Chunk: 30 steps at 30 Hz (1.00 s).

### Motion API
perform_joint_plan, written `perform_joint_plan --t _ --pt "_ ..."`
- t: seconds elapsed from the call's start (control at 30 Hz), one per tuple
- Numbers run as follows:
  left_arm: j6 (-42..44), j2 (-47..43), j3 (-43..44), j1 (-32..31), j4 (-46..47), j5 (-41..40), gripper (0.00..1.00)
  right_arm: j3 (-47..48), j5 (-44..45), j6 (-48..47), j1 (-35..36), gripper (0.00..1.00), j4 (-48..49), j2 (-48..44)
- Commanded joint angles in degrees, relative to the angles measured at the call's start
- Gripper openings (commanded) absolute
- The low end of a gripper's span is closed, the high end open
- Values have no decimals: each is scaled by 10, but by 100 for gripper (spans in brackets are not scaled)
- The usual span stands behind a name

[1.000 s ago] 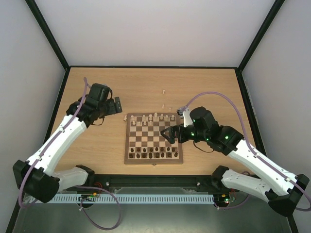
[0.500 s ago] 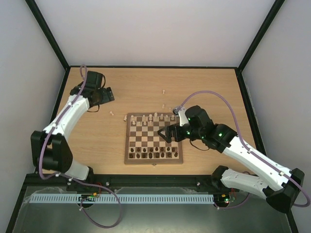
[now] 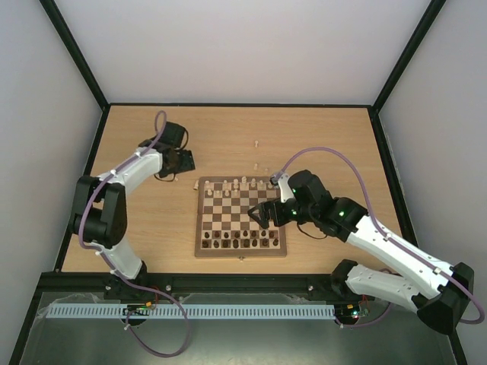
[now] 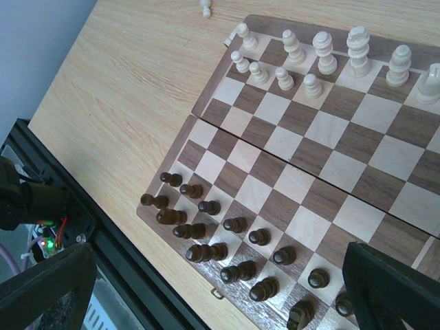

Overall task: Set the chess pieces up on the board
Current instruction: Pick up the chess piece at the center of the board.

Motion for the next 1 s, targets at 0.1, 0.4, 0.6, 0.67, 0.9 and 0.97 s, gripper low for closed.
perform_joint_plan --t 0.1,0.4,0.6,0.67,0.9,0.97 --pt "-27 24 -15 -39 39 19 71 -7 42 -3 1 99 -4 -16" --pt "16 202 312 -120 -64 55 78 4 75 13 2 99 -6 -17" --pt "20 160 238 -128 -12 57 77 -8 118 22 1 99 6 -13" --pt "21 132 201 -124 10 51 78 -8 143 23 0 99 14 -2" --pt "11 123 216 -101 24 80 79 104 171 -8 -40 99 10 131" --pt "-1 136 250 -96 -8 83 79 153 171 -8 -57 99 -12 167"
